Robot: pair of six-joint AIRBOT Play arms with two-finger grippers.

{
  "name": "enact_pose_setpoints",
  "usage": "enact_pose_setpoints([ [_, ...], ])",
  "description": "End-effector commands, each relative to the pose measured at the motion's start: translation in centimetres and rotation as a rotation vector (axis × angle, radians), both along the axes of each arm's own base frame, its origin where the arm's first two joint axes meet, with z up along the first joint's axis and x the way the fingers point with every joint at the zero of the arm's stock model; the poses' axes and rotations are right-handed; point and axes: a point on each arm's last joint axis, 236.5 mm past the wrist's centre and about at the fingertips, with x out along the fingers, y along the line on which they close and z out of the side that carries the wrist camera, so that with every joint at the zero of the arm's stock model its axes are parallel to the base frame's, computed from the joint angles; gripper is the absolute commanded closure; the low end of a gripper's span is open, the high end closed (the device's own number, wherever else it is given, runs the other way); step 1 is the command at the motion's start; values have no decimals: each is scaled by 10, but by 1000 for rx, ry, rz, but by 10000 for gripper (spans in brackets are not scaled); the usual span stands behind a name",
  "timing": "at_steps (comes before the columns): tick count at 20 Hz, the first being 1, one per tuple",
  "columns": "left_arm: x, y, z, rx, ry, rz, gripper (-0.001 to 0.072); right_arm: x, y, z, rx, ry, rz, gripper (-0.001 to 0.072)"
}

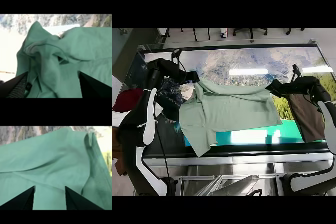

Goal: Fold the shirts.

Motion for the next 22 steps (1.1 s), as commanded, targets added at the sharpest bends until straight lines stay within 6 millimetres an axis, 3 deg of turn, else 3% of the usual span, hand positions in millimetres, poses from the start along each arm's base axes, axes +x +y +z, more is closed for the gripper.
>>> enact_pose_setpoints([
  [1,-30,57,24,12,102,50,1,-24,-47,11,-65,65,47,283],
  [3,-74,103,28,9,214,114,2,-60,-84,11,-136,146,77,288],
  [5,-129,129,8,-8,356,170,2,-100,-101,0,-150,243,141,288],
  [8,-204,135,-44,-35,494,206,2,-137,-104,-20,-90,329,189,288],
  [10,-232,131,-75,-43,521,238,2,-147,-102,-31,-77,347,209,288],
  [12,-235,110,-93,-133,486,246,3,-150,-99,-33,-76,347,227,288],
  [14,-230,93,-103,-220,471,240,124,-150,-99,-33,-76,348,228,288],
  [15,-230,87,-108,-236,489,228,124,-150,-99,-33,-76,348,227,288],
  [18,-228,76,-125,-232,549,189,128,-150,-99,-34,-77,346,230,287],
  [22,-215,77,-137,-232,561,192,130,-150,-99,-37,-72,353,233,288],
])
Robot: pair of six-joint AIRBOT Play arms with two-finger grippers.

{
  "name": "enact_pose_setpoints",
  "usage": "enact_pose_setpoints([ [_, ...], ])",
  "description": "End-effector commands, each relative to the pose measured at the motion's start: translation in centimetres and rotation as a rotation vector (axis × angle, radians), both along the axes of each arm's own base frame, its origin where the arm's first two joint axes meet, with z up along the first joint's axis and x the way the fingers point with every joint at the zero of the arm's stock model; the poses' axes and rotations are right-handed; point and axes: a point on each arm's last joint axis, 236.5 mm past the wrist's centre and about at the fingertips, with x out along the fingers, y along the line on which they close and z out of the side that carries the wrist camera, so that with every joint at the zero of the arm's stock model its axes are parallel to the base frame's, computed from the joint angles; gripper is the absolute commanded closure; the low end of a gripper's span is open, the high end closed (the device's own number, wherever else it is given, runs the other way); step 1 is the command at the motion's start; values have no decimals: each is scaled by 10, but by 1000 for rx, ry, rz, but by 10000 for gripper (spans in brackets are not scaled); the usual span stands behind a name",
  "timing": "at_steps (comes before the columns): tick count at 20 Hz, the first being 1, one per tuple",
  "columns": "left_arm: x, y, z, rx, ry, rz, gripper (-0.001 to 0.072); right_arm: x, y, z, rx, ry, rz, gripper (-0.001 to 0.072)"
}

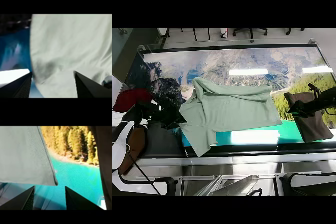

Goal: Fold the shirts.

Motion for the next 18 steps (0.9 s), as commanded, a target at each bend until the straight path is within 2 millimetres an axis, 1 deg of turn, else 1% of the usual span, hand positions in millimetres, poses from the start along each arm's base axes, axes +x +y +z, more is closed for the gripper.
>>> enact_pose_setpoints([
  [1,12,-3,-13,-6,0,2,159,-1,1,-5,8,13,4,287],
  [2,16,-6,-14,-12,-6,2,393,-2,1,-9,13,23,4,287],
  [3,19,-9,-13,-11,-13,-3,581,-3,2,-13,19,33,6,286],
  [4,21,-9,-12,-9,-24,-15,659,-3,4,-18,26,47,11,273],
  [5,23,-10,-9,-11,-31,-21,693,-4,6,-23,33,60,13,273],
  [9,31,-9,5,-21,-44,-41,693,-7,16,-48,60,117,37,273],
  [11,37,-9,11,-20,-61,-43,693,-10,27,-62,77,153,64,274],
  [13,38,-11,14,-27,-62,-43,693,-11,42,-72,96,174,107,274],
  [14,37,-12,15,-31,-58,-45,693,-9,51,-74,115,164,121,274],
  [16,38,-11,19,-22,-80,-38,693,9,70,-69,177,94,119,291],
  [17,43,-9,26,-11,-116,-25,693,18,80,-62,219,51,112,447],
  [18,47,-7,36,1,-157,-17,694,28,91,-51,283,3,101,642],
])
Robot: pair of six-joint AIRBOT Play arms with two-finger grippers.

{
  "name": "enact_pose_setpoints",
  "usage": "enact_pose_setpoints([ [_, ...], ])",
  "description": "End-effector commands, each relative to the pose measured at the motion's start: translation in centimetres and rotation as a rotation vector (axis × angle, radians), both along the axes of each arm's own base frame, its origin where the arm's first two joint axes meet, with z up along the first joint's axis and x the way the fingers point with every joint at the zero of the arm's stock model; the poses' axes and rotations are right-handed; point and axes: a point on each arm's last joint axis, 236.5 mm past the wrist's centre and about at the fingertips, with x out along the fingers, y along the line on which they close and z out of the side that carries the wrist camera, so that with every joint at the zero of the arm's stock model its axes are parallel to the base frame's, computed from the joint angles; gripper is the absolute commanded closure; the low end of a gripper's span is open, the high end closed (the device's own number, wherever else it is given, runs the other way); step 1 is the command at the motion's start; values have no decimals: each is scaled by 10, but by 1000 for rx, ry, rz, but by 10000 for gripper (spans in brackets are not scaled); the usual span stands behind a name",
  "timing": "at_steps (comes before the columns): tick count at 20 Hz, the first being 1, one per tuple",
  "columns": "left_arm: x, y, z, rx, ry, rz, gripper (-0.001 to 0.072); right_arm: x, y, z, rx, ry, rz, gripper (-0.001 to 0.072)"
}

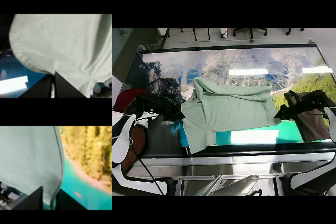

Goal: Fold the shirts.

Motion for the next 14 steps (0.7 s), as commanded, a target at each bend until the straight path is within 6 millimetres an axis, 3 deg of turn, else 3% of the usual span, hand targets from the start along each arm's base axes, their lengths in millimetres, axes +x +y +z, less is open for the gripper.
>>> enact_pose_setpoints([
  [1,13,4,29,26,-112,26,694,33,36,28,180,-136,-42,695],
  [3,28,2,88,26,-278,43,694,49,44,68,243,-216,-50,695],
  [4,37,0,133,21,-391,49,694,57,45,103,260,-291,-37,695],
  [6,44,-2,268,20,-722,73,694,73,46,215,270,-543,-17,695],
  [7,32,0,352,36,-927,108,694,72,43,286,241,-707,-17,696],
  [8,9,3,433,45,-1123,161,694,64,40,354,185,-872,-18,696],
  [9,-31,4,516,58,-1342,209,694,50,39,420,108,-1042,-27,696],
  [10,-82,3,586,79,-1544,245,694,25,41,488,16,-1235,-27,696],
  [11,-132,1,635,116,-1697,262,694,-7,45,548,-83,-1415,-34,696],
  [12,-178,-3,668,157,-1815,270,694,-38,49,595,-181,-1564,-56,696],
  [14,-254,-12,705,246,-1972,289,694,-105,59,670,-363,-1824,-141,696],
])
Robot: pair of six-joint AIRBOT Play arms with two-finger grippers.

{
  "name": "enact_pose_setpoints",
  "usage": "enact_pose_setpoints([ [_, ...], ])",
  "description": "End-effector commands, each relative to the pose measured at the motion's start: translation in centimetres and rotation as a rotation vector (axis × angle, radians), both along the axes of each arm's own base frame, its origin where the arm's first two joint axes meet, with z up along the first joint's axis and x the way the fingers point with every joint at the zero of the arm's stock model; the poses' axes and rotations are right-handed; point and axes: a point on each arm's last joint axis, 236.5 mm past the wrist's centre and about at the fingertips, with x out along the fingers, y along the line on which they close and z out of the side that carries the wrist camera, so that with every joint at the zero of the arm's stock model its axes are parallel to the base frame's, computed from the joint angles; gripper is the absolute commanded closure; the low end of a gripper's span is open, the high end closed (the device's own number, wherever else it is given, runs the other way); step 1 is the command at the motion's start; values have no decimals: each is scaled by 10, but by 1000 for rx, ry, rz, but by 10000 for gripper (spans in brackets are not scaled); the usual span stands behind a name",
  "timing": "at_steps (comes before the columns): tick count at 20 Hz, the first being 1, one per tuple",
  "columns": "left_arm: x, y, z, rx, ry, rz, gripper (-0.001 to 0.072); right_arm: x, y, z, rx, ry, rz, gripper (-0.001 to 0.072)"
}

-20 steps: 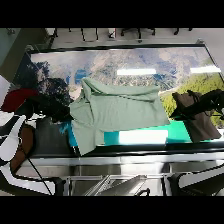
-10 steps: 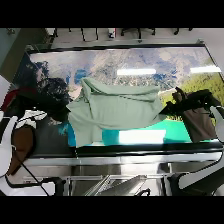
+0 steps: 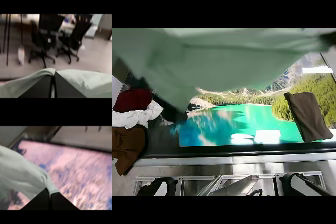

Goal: Fold the shirts.

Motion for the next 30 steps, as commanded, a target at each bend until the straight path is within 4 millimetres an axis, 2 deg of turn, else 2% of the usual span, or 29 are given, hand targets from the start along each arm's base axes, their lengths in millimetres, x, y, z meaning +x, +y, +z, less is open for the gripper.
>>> enact_pose_setpoints([
  [1,-156,-14,94,68,-371,126,694,-128,30,147,-145,-511,-228,695],
  [3,-181,-10,102,62,-414,181,694,-163,32,163,-217,-604,-329,695],
  [5,-176,-4,97,56,-387,192,694,-171,32,160,-255,-601,-360,695],
  [7,-148,-5,78,64,-277,138,694,-157,27,145,-226,-525,-341,695],
  [9,-105,-10,42,85,-99,58,694,-127,19,112,-172,-374,-290,695],
  [11,-54,-19,-7,114,118,-25,694,-90,17,60,-89,-177,-167,695],
  [13,6,-26,-70,111,334,-87,694,-49,11,2,-16,-6,-81,695],
  [14,40,-29,-109,99,446,-111,694,-24,11,-38,16,85,-43,695],
  [16,104,-36,-198,82,642,-139,694,21,11,-116,68,235,-18,695],
  [18,158,-30,-301,52,828,-116,694,65,4,-212,125,400,-74,695],
  [20,197,-10,-402,14,990,-60,694,98,-8,-313,180,573,-160,695],
  [21,211,3,-449,-14,1061,-24,694,109,-13,-357,202,650,-189,695],
  [23,232,25,-518,-57,1169,26,694,128,-22,-433,251,784,-237,695],
  [24,242,34,-544,-77,1212,39,694,141,-31,-460,289,820,-268,695],
  [25,256,40,-560,-87,1230,45,694,155,-38,-474,334,837,-286,695],
  [26,270,40,-567,-91,1229,44,694,171,-45,-482,375,844,-298,695],
  [28,304,37,-564,-121,1185,31,694,201,-54,-480,416,836,-301,695],
  [30,334,27,-546,-143,1131,16,694,228,-58,-461,440,797,-284,695],
])
